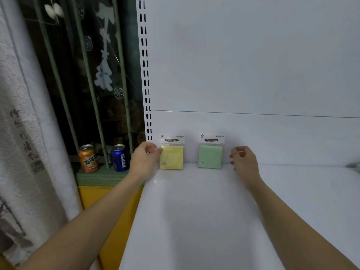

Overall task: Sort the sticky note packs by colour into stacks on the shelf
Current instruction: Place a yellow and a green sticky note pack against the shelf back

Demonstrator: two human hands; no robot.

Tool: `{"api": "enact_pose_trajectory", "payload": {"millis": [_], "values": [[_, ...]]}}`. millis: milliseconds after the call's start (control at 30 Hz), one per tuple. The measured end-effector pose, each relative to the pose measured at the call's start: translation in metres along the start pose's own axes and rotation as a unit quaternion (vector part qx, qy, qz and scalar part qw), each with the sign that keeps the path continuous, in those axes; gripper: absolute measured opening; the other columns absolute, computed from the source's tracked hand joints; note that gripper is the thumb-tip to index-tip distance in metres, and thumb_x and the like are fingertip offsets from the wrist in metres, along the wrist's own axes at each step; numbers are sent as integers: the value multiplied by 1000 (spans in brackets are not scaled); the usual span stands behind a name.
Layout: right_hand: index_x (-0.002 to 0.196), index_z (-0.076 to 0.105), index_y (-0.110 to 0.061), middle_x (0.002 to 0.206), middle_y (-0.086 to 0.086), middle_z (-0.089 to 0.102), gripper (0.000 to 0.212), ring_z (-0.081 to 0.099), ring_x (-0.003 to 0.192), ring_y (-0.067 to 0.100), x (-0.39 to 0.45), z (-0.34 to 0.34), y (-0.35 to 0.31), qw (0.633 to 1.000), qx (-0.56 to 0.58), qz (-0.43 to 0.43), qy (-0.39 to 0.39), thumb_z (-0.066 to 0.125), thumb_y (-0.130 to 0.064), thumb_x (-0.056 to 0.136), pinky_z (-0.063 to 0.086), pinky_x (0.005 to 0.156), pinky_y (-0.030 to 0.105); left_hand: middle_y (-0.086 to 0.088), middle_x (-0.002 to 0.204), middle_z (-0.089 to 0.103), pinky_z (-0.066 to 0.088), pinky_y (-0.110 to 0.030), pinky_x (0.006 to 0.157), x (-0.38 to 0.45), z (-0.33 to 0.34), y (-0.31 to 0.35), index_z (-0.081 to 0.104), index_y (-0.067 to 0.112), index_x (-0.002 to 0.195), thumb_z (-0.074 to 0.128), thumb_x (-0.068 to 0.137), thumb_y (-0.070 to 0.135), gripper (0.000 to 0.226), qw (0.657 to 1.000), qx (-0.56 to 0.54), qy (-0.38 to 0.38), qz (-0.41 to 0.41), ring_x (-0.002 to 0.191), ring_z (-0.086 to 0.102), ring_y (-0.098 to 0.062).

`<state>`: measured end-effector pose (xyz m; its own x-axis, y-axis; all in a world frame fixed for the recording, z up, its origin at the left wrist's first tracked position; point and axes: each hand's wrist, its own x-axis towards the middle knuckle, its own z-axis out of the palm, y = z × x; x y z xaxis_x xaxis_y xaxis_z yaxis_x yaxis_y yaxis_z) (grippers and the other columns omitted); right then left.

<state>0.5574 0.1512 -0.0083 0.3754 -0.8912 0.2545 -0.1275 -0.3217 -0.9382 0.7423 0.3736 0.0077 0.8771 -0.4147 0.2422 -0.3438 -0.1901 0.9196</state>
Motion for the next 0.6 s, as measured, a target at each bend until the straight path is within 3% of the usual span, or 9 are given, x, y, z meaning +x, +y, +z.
{"api": "enact_pose_trajectory", "payload": {"millis": [100,267,467,600], "values": [[93,60,-14,83,6,69,15,63,72,26,-4,-14,-12,1000,-28,-12,8,49,-25,96,45,64,32,10,94,65,53,-38,81,-4,-5,20,63,25,97,55,92,44,22,993,97,-20,62,88,62,-14],[87,65,-15,76,1,70,30,67,76,29,-16,-42,-41,984,-167,-42,-41,49,-38,95,53,78,41,10,98,62,46,-31,78,-18,11,59,64,27,101,43,94,51,33,957,243,-59,148,92,59,-16],[97,61,-24,97,-5,64,33,61,88,20,-37,-91,-70,931,-348,-77,-73,41,-50,95,47,76,33,7,104,68,46,-35,87,-46,55,98,63,30,103,39,91,57,38,926,286,-166,184,99,61,-20],[113,58,-27,111,-5,60,38,58,98,18,-50,-128,-76,904,-412,-68,-90,38,-54,95,47,84,35,5,109,66,40,-34,85,-73,91,127,63,27,107,34,92,61,47,899,318,-229,196,104,57,-21]]}}
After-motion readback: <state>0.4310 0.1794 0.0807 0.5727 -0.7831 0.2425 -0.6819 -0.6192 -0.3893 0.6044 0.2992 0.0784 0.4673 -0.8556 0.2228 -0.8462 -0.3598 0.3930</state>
